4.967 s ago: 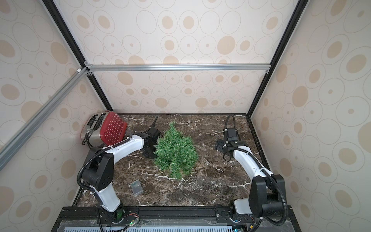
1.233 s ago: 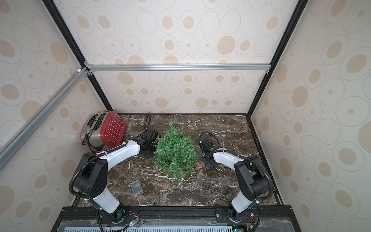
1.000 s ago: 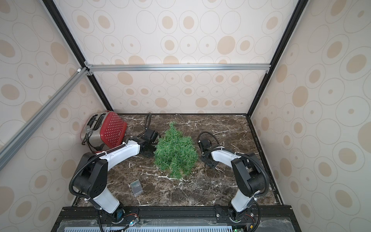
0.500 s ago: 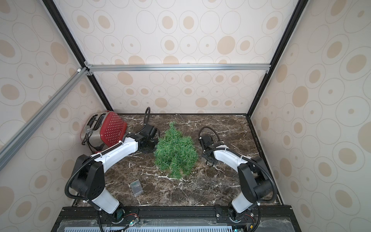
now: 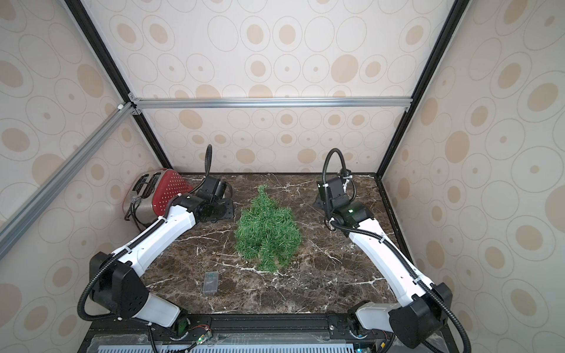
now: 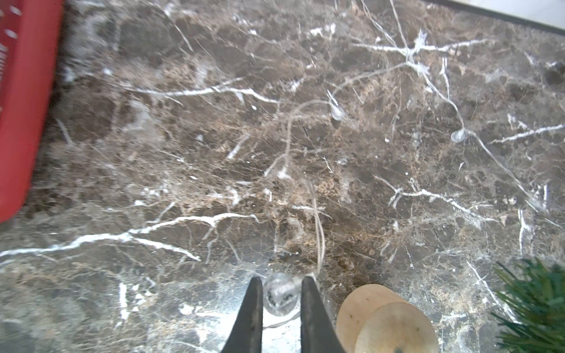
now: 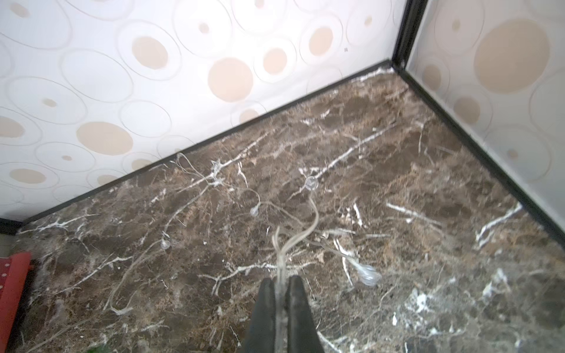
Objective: Wrap string light around the christmas tree
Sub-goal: Pick up the Christmas tree at the center of the board, then place the light string at the center of the board.
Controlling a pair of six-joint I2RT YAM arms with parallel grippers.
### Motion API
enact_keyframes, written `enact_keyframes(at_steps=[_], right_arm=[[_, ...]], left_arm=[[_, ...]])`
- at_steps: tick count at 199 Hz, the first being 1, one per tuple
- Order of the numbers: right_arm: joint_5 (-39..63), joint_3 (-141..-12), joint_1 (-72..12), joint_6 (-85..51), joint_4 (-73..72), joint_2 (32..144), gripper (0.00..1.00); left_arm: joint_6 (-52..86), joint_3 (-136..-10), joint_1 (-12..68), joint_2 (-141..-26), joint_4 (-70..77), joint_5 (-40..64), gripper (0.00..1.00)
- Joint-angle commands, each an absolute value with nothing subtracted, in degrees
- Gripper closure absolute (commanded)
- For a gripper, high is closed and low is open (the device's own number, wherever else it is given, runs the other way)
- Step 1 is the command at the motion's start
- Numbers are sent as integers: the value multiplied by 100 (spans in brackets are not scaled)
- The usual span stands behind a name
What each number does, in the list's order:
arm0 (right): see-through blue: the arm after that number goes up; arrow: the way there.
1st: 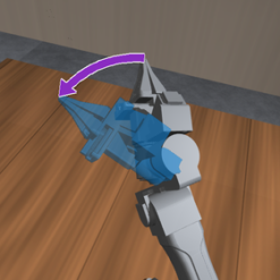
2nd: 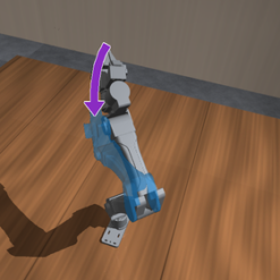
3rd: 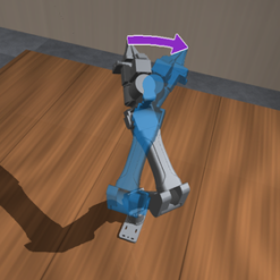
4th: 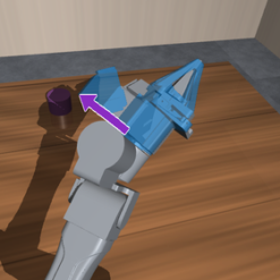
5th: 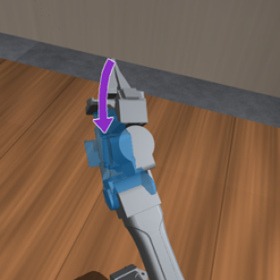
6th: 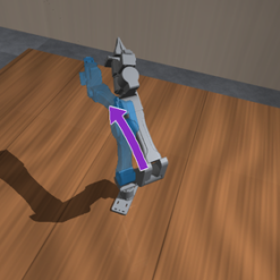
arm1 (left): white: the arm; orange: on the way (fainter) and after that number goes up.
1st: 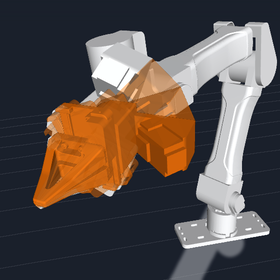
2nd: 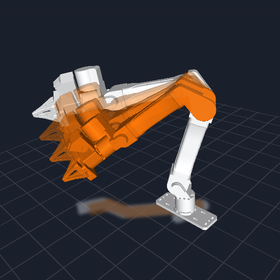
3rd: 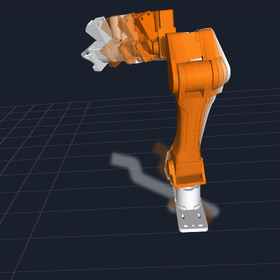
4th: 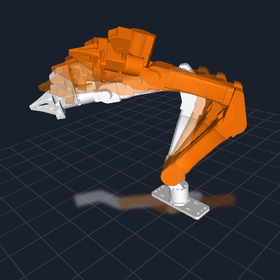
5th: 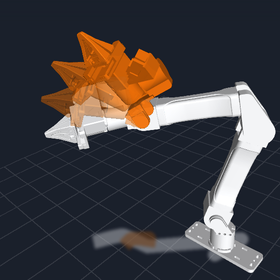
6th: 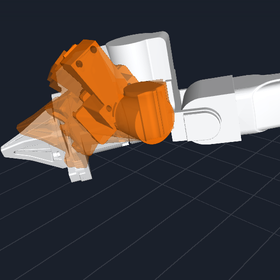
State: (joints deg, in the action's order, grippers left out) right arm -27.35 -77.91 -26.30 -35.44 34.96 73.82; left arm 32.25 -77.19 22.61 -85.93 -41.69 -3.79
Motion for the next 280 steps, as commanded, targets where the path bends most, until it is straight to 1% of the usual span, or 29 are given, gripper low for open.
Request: enact_keyframes(at_steps=[1,37,68,104,133,188,230,258,280], right_arm=[[-2962,-8319,-2651,-2693,3691,7245,100],[-2957,-9357,-2659,-2042,3501,7269,100],[-2425,-10056,-2696,-1724,3116,7286,100],[-1922,-10823,-2874,-1557,3192,7243,100],[-1609,-11057,-3091,-1451,3252,7068,100],[-651,-11635,-3197,-1472,3583,6799,100],[90,-12139,-3217,-1568,3971,6688,100],[723,-12085,-3222,-1608,4069,6475,100],[997,-11929,-3212,-1584,4061,6219,100]], left_arm=[[2960,-8073,2098,-8212,-4536,-555,92],[2885,-8209,2030,-7852,-4617,-562,92],[2861,-8222,2013,-7657,-4697,-625,92],[2848,-8329,1997,-7477,-4740,-604,95],[2752,-8680,2000,-7395,-4824,-527,100],[2413,-9483,1997,-7097,-5259,-418,98],[2320,-9917,2003,-6949,-5445,45,97],[2305,-10121,2001,-6951,-5448,426,97],[2287,-10151,2004,-6986,-5449,529,97]])
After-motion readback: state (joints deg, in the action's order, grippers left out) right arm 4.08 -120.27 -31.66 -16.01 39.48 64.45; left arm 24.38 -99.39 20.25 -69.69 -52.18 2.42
